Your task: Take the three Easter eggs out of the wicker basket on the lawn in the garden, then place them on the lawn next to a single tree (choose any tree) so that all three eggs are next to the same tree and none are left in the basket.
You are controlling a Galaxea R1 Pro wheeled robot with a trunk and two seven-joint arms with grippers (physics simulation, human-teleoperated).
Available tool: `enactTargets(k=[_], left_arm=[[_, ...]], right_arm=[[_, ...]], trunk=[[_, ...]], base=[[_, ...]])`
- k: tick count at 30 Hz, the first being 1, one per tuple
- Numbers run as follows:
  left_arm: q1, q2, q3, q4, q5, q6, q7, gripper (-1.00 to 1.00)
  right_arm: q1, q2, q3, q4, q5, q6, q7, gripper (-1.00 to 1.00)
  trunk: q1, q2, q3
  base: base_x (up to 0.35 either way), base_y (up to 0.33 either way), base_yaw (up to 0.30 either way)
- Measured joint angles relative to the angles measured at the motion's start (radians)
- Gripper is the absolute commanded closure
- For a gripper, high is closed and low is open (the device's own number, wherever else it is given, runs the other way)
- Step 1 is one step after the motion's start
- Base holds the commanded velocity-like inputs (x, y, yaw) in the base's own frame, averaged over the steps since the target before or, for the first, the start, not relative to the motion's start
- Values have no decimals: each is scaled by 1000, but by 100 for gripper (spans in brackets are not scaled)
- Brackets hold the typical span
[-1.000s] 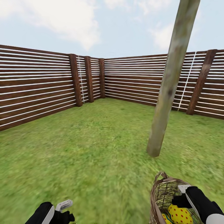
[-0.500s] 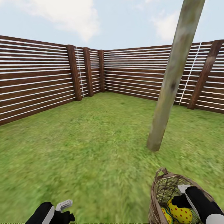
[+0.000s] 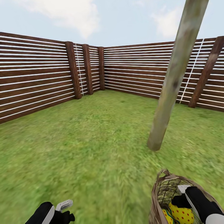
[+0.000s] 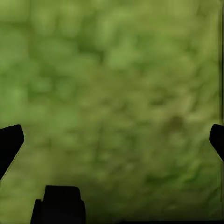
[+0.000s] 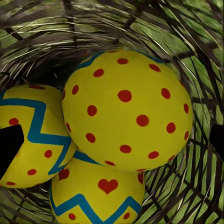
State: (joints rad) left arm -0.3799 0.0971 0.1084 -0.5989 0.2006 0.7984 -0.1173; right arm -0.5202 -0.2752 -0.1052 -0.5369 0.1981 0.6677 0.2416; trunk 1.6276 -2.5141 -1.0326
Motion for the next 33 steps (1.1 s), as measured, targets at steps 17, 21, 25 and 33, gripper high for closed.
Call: enactTargets(k=[17,21,25,33], left_arm=[[0,0,0,0,0,0,0,-100],[0,0,0,0,0,0,0,-100],[0,0,0,0,0,0,0,-100],[0,0,0,-1,0,0,0,-100]], right_arm=[[0,-3,0,-1,0,0,0,-100],[0,-9,-2,-1,0,-1,0,-100],[0,-12,-2,-1,0,-1,0,-100],[0,-12,-1,-1,0,-1,0,-100]], trunk=[[2,-1,-15],[4,-2,-31],[6,-3,-46],[10,-5,-77]], base=[[23,0,0],[0,0,0],[0,0,0],[0,0,0]])
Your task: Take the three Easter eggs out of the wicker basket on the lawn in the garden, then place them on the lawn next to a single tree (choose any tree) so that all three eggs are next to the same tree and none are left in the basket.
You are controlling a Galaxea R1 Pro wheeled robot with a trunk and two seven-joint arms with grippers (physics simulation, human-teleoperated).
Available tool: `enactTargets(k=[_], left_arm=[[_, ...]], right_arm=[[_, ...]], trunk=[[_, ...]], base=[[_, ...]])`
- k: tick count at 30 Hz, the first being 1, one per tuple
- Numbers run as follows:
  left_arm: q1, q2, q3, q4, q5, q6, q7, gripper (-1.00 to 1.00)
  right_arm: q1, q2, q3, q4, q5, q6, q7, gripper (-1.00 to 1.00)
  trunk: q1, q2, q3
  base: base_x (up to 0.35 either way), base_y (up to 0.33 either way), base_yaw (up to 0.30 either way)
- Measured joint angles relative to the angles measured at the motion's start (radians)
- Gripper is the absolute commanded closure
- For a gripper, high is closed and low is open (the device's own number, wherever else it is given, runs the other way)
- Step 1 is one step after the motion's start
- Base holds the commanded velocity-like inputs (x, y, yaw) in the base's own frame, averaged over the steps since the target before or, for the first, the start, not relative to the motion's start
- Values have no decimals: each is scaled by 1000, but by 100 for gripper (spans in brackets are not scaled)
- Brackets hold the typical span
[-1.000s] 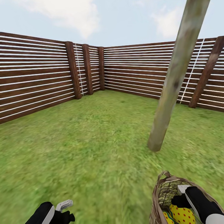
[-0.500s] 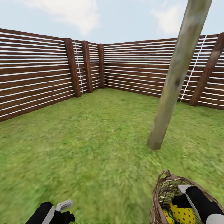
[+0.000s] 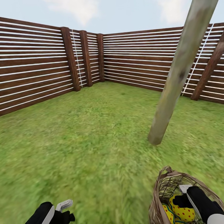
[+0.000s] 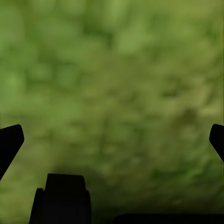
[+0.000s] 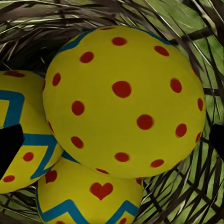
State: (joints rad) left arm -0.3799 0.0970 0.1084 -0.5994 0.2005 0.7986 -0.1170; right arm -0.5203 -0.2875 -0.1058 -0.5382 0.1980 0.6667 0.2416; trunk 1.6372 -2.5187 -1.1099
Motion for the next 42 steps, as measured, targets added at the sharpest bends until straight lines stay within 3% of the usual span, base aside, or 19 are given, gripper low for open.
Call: enactTargets(k=[13,18,42], left_arm=[[0,0,0,0,0,0,0,-100],[0,0,0,0,0,0,0,-100],[0,-6,-2,0,0,0,0,-100]], right_arm=[[0,0,-1,0,0,0,0,-100],[0,-12,-3,-1,-1,0,0,-100],[0,-15,-1,-2,-1,0,0,-100]], trunk=[[6,-3,-50],[8,-4,-70],[9,-5,-78]], base=[[0,0,0],[0,0,0],[36,0,0]])
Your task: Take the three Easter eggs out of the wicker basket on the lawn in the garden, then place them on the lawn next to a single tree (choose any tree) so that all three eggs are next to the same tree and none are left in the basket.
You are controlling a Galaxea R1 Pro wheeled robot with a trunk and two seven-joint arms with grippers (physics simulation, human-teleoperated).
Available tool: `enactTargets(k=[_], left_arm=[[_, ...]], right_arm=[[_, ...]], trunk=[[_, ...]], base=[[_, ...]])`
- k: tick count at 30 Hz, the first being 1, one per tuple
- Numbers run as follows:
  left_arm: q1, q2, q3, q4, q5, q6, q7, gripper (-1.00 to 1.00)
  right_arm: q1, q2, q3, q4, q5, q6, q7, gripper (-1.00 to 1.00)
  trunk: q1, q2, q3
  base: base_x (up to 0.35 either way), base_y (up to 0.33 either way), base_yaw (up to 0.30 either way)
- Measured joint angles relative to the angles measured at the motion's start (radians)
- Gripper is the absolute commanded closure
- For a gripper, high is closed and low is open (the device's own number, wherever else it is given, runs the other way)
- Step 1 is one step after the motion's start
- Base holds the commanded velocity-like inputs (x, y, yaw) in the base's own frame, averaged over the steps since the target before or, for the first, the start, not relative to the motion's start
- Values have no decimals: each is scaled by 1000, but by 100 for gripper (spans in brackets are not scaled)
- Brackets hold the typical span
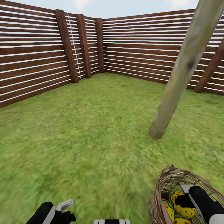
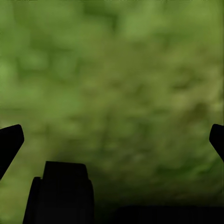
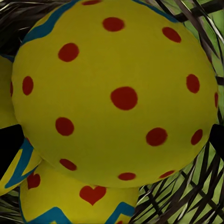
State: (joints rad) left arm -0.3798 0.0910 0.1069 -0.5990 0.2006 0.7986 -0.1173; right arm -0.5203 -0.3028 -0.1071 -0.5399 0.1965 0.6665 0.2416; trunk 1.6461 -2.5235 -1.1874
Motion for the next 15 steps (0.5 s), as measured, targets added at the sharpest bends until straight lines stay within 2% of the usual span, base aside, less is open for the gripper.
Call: enactTargets(k=[1,2,15], left_arm=[[0,0,0,0,0,0,0,-100],[0,0,0,0,0,0,0,-100],[0,-3,0,0,0,0,0,-100]], right_arm=[[0,0,0,0,0,0,0,-100],[0,0,1,0,0,0,0,100],[0,0,0,-3,2,0,0,100]], trunk=[[0,0,0],[0,0,0],[0,0,0]], base=[[0,0,0],[0,0,0],[0,0,0]])
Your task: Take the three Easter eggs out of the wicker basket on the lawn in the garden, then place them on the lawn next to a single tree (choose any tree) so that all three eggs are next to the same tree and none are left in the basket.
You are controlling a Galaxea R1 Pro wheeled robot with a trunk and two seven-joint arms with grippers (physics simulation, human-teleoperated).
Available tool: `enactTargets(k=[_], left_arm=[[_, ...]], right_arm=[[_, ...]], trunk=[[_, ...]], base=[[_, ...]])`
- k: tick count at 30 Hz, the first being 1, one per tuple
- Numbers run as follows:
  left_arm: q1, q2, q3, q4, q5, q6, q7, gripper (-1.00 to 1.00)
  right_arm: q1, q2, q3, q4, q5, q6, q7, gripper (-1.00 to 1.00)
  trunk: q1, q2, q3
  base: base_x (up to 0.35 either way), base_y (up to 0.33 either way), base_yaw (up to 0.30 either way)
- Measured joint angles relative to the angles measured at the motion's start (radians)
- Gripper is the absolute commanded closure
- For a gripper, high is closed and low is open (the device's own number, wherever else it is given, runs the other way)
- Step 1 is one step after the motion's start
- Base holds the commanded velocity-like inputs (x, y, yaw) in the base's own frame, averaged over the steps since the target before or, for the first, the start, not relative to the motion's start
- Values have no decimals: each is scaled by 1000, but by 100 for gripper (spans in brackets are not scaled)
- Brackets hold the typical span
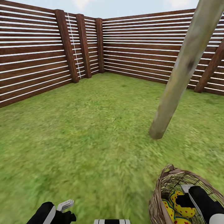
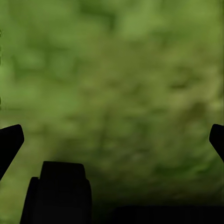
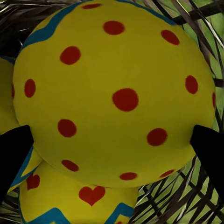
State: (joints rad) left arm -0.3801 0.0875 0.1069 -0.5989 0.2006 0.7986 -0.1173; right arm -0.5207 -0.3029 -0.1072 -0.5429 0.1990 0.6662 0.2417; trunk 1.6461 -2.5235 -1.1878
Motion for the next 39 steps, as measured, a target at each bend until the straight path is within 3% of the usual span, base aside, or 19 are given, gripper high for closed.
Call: enactTargets(k=[24,28,31,39], left_arm=[[0,-5,0,0,-3,-2,1,-100],[18,12,-4,12,-5,-11,0,-100],[24,4,-3,22,-7,-28,1,-100],[24,20,6,12,0,-40,5,-100]], right_arm=[[0,0,2,4,-3,-7,1,100],[-22,-22,-3,27,14,12,-10,100],[-27,-6,-3,38,55,-9,-18,100],[-27,38,-4,38,39,-57,-18,100]], trunk=[[0,0,0],[0,0,0],[0,0,0],[-3,2,31]], base=[[0,0,0],[0,0,0],[0,0,0],[-127,0,0]])
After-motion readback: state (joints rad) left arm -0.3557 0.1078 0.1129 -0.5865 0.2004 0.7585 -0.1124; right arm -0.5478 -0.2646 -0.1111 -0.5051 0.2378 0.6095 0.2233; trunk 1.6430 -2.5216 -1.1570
